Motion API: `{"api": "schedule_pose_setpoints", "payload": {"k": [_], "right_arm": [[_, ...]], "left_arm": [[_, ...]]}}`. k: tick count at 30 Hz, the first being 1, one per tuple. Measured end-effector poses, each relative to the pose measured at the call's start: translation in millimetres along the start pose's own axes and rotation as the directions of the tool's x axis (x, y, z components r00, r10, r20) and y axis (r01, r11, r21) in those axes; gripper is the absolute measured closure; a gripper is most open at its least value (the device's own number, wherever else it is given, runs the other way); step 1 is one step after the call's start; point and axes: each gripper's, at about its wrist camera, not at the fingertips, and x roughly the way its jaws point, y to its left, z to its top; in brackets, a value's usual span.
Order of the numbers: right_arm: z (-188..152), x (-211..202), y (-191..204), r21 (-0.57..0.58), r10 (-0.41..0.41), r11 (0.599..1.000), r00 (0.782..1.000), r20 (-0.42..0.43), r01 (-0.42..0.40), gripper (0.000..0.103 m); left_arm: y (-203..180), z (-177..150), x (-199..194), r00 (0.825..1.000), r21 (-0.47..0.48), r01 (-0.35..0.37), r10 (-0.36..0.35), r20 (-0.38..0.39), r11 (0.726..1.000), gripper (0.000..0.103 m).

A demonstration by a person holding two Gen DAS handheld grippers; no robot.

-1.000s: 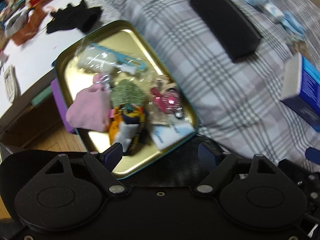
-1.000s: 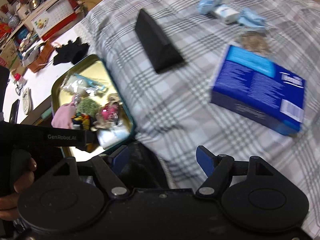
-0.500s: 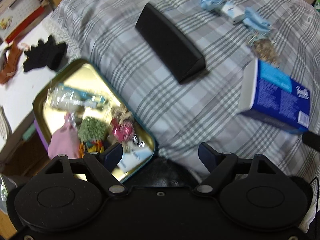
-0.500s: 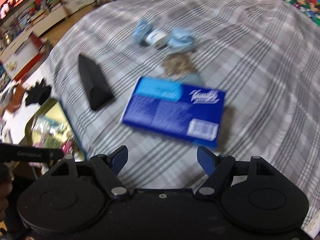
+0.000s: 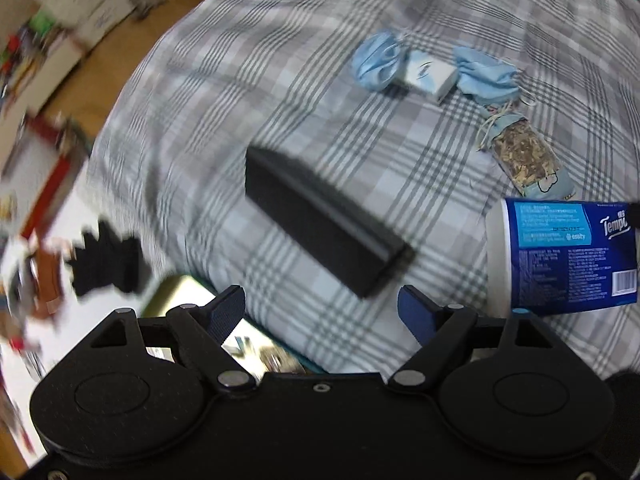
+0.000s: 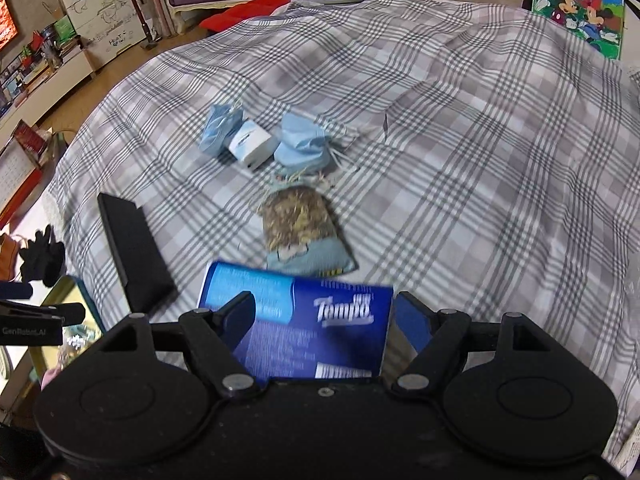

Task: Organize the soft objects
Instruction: 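Withdraw both tools from the tray back over the bedspread, then grasp a blue face mask with the left tool while the right tool grasps the clear flake bag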

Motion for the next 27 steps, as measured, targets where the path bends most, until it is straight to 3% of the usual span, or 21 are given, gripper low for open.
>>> {"api": "schedule_pose_setpoints", "payload": {"k": [5, 10, 13, 16, 22, 27], "right_arm": [[26.1, 16.7, 5.5, 0.012, -0.02, 1.0, 1.0, -0.008, 0.02, 0.028], [50.8, 40.6, 12.2, 0.01, -0.039, 0.999, 0.999, -0.022, 0.04, 0.027], [63.5, 59.4, 16.5, 0.012, -0.049, 0.999, 0.998, -0.039, 0.05, 0.027], [70.6, 81.0, 23.2, 0.005, -0.058, 0.998, 0.996, -0.064, 0.059, 0.027], [69.6, 119.8, 37.3, -0.013, -0.06, 0.998, 0.993, -0.105, 0.059, 0.02], [56.9, 148.6, 38.0, -0.015, -0.135, 0.991, 0.985, -0.109, 0.134, 0.017]], "left_arm": [[-4.8, 31.2, 10.2, 1.0, 0.126, -0.022, 0.02, 0.017, 0.992, 0.022], [9.5, 74.0, 21.3, 1.0, 0.125, 0.021, -0.023, 0.016, 0.992, 0.022], [18.6, 103.7, 23.7, 0.999, 0.114, -0.003, -0.002, 0.04, 0.993, 0.022], [27.7, 133.0, 24.4, 0.996, 0.07, -0.022, 0.017, 0.083, 0.997, 0.022], [34.1, 164.1, 57.4, 0.992, -0.078, 0.113, -0.108, 0.066, 0.99, 0.022], [25.7, 175.0, 100.1, 0.984, -0.169, 0.179, -0.179, 0.015, 0.969, 0.022]]}}
